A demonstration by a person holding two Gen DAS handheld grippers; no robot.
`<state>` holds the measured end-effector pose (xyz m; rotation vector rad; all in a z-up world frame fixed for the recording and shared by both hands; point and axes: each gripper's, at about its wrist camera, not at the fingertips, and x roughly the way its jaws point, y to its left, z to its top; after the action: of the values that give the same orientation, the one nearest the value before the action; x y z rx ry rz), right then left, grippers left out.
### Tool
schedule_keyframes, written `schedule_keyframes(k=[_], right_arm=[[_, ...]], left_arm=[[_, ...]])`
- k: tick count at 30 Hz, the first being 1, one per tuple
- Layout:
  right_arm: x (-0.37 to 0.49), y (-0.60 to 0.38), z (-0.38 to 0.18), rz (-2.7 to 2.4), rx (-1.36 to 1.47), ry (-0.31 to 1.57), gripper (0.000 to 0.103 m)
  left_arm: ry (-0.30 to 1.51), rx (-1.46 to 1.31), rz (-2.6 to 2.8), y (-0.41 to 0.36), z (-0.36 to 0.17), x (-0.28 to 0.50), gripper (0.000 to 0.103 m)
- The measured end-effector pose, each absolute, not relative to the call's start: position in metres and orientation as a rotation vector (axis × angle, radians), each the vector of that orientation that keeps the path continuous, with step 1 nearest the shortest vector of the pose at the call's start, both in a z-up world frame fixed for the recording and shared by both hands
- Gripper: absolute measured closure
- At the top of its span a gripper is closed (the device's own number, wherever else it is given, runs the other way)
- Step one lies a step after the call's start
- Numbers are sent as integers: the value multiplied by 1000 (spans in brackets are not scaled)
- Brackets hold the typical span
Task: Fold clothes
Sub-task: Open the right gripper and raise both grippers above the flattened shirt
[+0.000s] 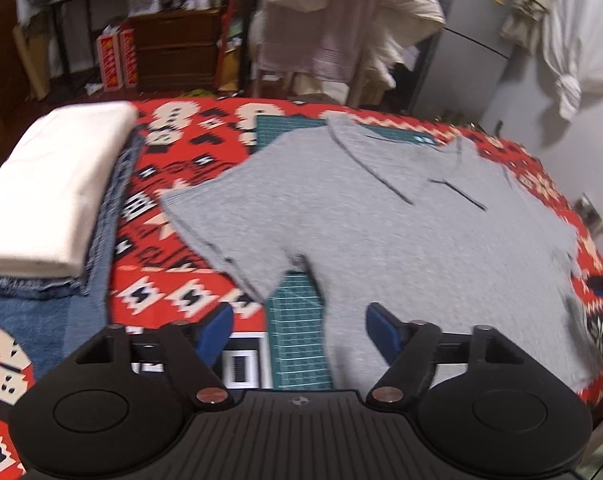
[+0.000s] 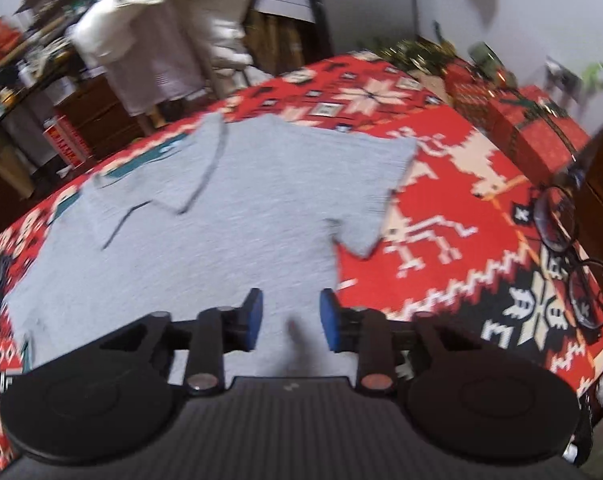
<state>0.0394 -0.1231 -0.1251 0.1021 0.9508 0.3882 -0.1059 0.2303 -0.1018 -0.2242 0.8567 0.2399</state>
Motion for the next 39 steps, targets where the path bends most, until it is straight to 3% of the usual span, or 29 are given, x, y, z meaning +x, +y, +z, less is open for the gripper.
schedule_keyframes(k=[1, 3, 6, 9, 17, 22, 25, 39], right_arm=[[34, -116, -124, 404, 88, 943, 56], [22, -102, -125, 430, 55, 923, 38], [9, -82, -132, 442, 17, 920, 34], [-2, -62, -141, 452, -58, 902, 24], [-9, -42, -172, 484, -148, 868, 12], [-15, -36, -183, 496, -197, 843, 1], [-18, -36, -186, 490, -192, 829, 1], [-25, -36, -190, 432, -168, 798, 0]], left_arm=[[850, -208, 243, 223, -102, -104, 25], [836, -181, 243, 208, -103, -99, 21], [829, -113, 236, 186, -111, -89, 14], [846, -42, 252, 165, -125, -76, 13], [899, -2, 219, 147, -157, -63, 13], [875, -41, 203, 149, -166, -64, 7], [859, -63, 208, 153, -170, -65, 0], [828, -61, 206, 152, -172, -67, 0]])
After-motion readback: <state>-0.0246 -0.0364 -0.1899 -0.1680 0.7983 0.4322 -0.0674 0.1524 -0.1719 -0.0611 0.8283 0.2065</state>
